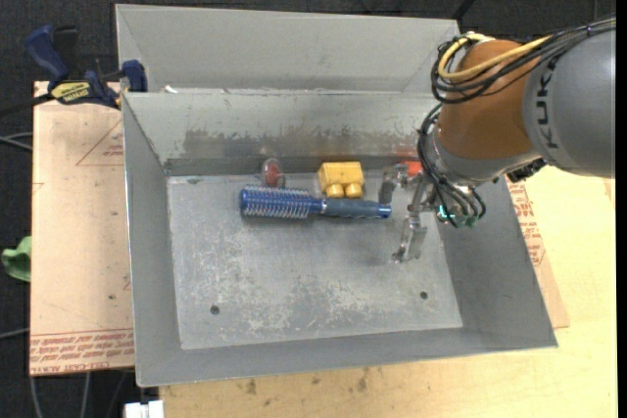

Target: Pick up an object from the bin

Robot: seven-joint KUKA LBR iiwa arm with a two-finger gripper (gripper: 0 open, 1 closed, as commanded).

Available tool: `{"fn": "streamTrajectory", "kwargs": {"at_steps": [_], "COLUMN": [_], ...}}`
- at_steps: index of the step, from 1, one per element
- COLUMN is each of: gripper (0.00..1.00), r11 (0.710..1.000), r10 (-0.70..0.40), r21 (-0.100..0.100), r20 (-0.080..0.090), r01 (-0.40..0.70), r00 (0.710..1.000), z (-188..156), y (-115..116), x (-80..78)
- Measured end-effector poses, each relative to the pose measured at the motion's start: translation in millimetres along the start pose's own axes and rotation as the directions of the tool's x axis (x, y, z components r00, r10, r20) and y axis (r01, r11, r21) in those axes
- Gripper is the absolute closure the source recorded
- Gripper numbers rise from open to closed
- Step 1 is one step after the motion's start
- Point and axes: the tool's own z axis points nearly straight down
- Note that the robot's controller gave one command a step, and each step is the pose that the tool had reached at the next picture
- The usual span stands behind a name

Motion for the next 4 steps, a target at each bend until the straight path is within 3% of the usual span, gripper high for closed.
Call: {"fn": "streamTrajectory", "kwargs": {"at_steps": [1, 2, 3, 4], "gripper": [0.0, 0.0, 0.0, 0.0], "r11": [0.993, 0.98, 0.998, 0.98], "r10": [-0.115, -0.197, 0.063, 0.198], "r21": [-0.002, 0.002, -0.001, -0.001], "r20": [0.007, 0.01, 0.01, 0.006], "r01": [0.115, 0.197, -0.063, -0.198], "r00": [0.993, 0.98, 0.998, 0.98], "z": [59.5, 26.0, 27.1, 57.9], "y": [92.0, 105.0, 104.8, 101.9], "x": [-35.2, -26.2, -40.6, -38.8]}}
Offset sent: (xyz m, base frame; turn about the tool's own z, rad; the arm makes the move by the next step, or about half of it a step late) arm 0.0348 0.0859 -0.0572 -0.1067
